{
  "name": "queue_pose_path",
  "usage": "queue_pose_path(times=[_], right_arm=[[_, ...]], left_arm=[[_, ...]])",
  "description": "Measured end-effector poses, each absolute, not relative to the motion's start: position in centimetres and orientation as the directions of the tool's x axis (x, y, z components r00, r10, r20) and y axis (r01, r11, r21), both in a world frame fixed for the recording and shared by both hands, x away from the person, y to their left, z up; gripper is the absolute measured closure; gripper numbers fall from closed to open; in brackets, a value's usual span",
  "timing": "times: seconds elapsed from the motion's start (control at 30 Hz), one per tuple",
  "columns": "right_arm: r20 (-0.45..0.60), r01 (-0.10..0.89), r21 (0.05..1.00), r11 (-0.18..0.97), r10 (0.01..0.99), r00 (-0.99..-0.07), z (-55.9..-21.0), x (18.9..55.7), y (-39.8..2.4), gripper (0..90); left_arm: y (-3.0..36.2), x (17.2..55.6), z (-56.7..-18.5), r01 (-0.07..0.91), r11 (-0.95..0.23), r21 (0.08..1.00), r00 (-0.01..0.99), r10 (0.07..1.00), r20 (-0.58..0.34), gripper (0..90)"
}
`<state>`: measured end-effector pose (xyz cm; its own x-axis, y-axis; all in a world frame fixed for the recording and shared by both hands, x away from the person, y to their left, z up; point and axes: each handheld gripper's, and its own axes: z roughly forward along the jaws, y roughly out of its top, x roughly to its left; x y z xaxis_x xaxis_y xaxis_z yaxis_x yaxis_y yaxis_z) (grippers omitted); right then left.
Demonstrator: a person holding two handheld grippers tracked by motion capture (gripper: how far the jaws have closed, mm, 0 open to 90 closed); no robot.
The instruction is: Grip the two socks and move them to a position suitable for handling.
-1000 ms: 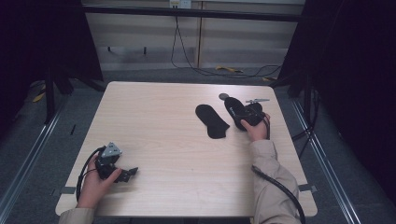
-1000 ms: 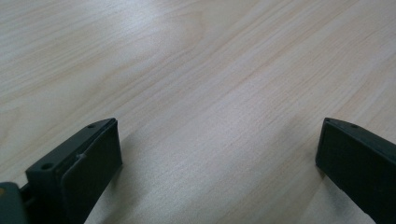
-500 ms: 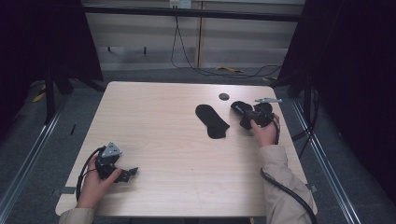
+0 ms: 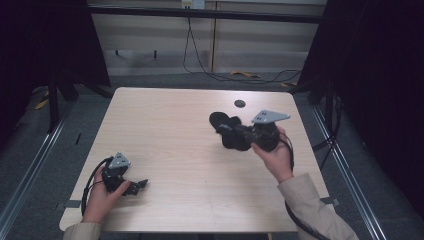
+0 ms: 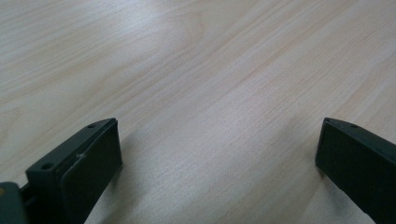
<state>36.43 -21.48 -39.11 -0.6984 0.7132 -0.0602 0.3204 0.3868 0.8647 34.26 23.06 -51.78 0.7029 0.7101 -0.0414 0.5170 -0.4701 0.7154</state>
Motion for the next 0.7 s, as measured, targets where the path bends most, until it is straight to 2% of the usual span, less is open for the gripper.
queue_pose_path(times=[0.1,0.13,0.17,0.2,0.23,0.27,0.4,0.47,0.7], right_arm=[[-0.043,0.269,0.863,0.428,0.593,-0.804,-40.3,33.2,-18.6,83.5],[-0.036,0.275,0.844,0.46,0.561,-0.827,-42.0,31.4,-17.5,71.6],[-0.036,0.275,0.844,0.46,0.561,-0.827,-42.0,31.4,-17.5,71.6],[-0.017,0.318,0.83,0.459,0.59,-0.807,-44.2,30.4,-17.5,58.4],[-0.017,0.318,0.83,0.459,0.59,-0.807,-44.2,30.4,-17.5,58.4],[-0.008,0.365,0.813,0.454,0.635,-0.773,-46.1,29.8,-18.3,56.9],[0.034,0.421,0.793,0.441,0.658,-0.753,-48.3,28.7,-19.5,58.1],[-0.007,0.404,0.784,0.47,0.658,-0.753,-48.2,28.4,-19.5,58.9],[0.02,0.397,0.809,0.434,0.654,-0.757,-47.6,28.2,-18.1,65.4]], left_arm=[[23.1,34.3,-51.8,0.517,-0.47,0.716,0.703,0.71,-0.041,0.0],[23.1,34.3,-51.8,0.517,-0.47,0.715,0.703,0.71,-0.041,0.0],[23.1,34.3,-51.8,0.517,-0.47,0.715,0.703,0.71,-0.041,0.0],[23.0,34.2,-51.8,0.518,-0.472,0.713,0.702,0.711,-0.039,0.0],[23.0,34.2,-51.8,0.518,-0.472,0.713,0.702,0.711,-0.039,0.0],[23.0,34.2,-51.8,0.518,-0.472,0.714,0.702,0.711,-0.039,0.0],[23.0,34.3,-51.8,0.517,-0.47,0.716,0.703,0.71,-0.041,0.0],[23.0,34.3,-51.8,0.517,-0.47,0.716,0.703,0.71,-0.041,0.0],[23.0,34.2,-51.8,0.518,-0.472,0.714,0.702,0.711,-0.039,0.0]])
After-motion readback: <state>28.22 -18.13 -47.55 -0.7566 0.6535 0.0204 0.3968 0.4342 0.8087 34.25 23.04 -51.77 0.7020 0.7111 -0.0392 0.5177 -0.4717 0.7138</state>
